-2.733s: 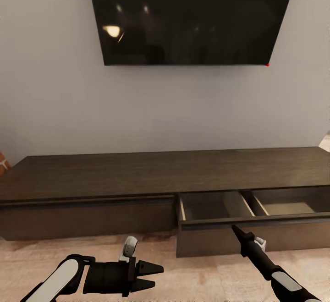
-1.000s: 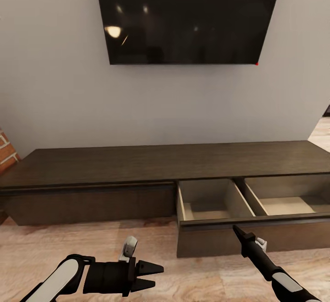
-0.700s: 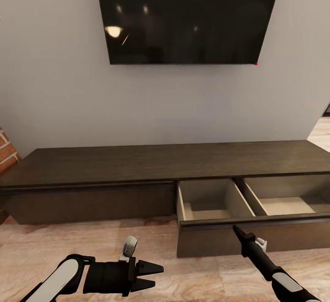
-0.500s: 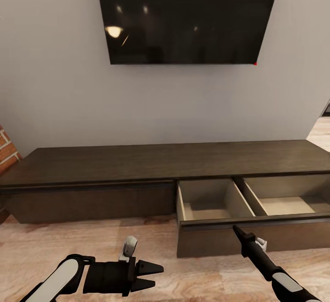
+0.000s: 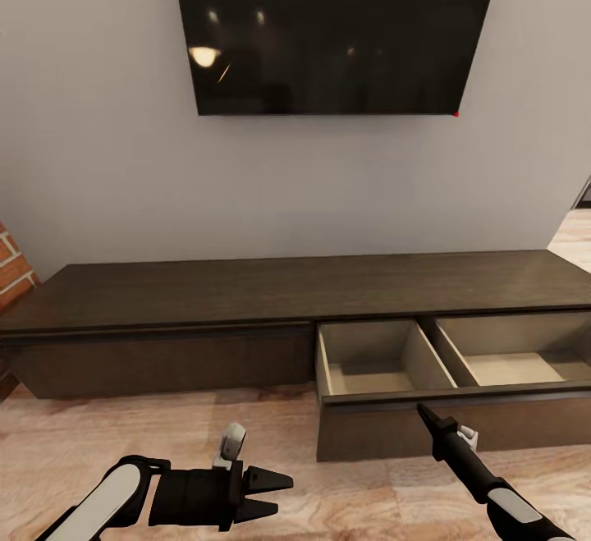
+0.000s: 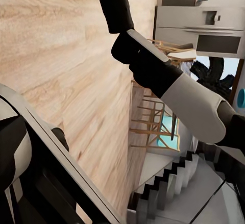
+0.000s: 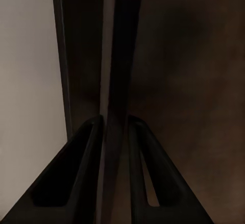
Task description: Place each of the two pumpkins and all three candles from the living room inside a cabinet in the living room (use any cabinet), then make sure every cabinet is closed, and position the cauldron so it is next to a table in the living room.
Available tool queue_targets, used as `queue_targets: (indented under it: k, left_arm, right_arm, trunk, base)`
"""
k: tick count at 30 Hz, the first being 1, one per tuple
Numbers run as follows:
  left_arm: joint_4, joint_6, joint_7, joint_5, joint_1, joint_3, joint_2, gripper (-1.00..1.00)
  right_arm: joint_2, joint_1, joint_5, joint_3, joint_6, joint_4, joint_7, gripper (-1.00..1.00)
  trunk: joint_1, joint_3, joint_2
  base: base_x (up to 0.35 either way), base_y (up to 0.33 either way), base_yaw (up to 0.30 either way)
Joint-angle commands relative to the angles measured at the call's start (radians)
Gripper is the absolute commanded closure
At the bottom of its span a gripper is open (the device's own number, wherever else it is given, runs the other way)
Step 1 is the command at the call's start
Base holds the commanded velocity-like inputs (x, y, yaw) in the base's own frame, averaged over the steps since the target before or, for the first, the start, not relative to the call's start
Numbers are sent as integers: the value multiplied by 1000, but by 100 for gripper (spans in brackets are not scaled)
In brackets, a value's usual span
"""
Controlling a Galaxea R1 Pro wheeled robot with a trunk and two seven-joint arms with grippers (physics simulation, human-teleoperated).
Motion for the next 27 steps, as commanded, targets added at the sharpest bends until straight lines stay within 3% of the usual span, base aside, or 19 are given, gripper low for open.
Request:
queue_targets:
  k: [1,27]
  left_arm:
    - [0,0,-4,-2,-1,-2,1,-100]
    - [0,1,-4,-3,-1,-2,1,-100]
  right_arm:
    - [2,0,1,42,11,-8,2,100]
    - [2,-1,1,42,12,-7,2,100]
  trunk:
    - [0,-1,0]
    - [0,-1,0]
  base:
    - [-2,0,0]
    - [0,0,0]
